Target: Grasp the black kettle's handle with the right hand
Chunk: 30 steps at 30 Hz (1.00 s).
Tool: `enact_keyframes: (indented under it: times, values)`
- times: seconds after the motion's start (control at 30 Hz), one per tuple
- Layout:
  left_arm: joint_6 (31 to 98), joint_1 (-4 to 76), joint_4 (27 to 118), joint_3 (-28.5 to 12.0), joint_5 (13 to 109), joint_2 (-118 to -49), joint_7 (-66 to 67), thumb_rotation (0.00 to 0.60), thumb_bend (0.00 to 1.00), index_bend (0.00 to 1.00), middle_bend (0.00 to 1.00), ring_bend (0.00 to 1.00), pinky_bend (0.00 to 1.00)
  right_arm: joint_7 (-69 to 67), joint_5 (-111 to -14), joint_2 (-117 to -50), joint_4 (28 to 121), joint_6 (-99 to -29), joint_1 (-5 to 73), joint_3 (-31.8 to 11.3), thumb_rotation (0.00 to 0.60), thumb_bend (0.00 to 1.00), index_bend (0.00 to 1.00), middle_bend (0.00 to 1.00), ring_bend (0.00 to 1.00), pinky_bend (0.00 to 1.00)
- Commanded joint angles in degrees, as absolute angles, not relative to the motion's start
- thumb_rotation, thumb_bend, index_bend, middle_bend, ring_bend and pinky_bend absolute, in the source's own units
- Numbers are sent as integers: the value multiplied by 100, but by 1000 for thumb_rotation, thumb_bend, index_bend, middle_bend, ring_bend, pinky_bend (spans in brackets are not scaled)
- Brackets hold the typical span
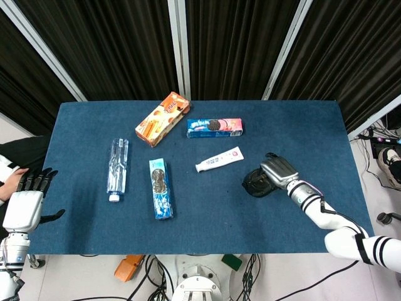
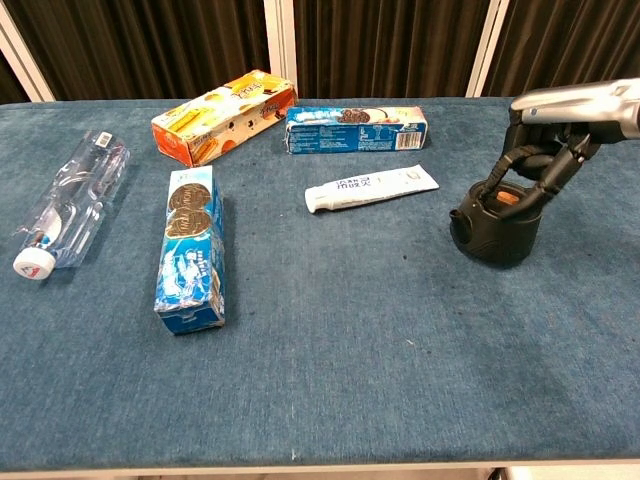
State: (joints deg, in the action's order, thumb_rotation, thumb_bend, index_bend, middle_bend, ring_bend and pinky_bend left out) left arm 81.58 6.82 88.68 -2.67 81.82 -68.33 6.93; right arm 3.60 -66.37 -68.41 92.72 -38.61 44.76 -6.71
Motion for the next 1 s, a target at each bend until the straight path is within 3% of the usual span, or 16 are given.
enact_keyframes:
  times: [0.03,0.13,0.37,0.5,0.57,0.83,0.93,1.0]
  values:
    - [8173,675,8878,-273,8173,-6828,704,600,102,113,77,0,0,154,-6942,-6763,9331,-4088,4352,-685,348,0,1000,923,938,178]
    - [8212,664,8902,-288,8174,-6818,702,600,102,113,77,0,0,-74,-7236,-6671,9433,-4308,4234,-685,315,0,1000,936,947,178]
    - [8271,684,8911,-296,8279,-6818,699,600,101,113,77,0,0,-202,-7698,-6471,9637,-4816,3997,-634,305,19,1000,971,979,210]
    - [8312,718,8834,-288,8418,-6861,620,600,102,114,77,0,0,-98,-7855,-6433,9694,-5092,3869,-593,310,257,1000,986,996,253]
    - [8322,734,8808,-288,8461,-6876,610,600,102,114,77,0,0,-56,-7907,-6426,9733,-5194,3811,-566,315,319,1000,989,999,260]
    - [8418,736,8751,-307,8538,-6906,539,600,102,113,78,0,0,68,-8087,-6407,9821,-5526,3626,-501,328,441,1000,997,1000,294]
    - [8442,730,8727,-303,8556,-6918,515,600,102,114,78,0,0,128,-8167,-6440,9798,-5650,3576,-494,367,485,1000,997,1000,317]
    - [8456,724,8718,-300,8564,-6923,502,600,102,113,78,0,0,200,-8197,-6464,9795,-5700,3557,-489,427,506,1000,999,1000,335]
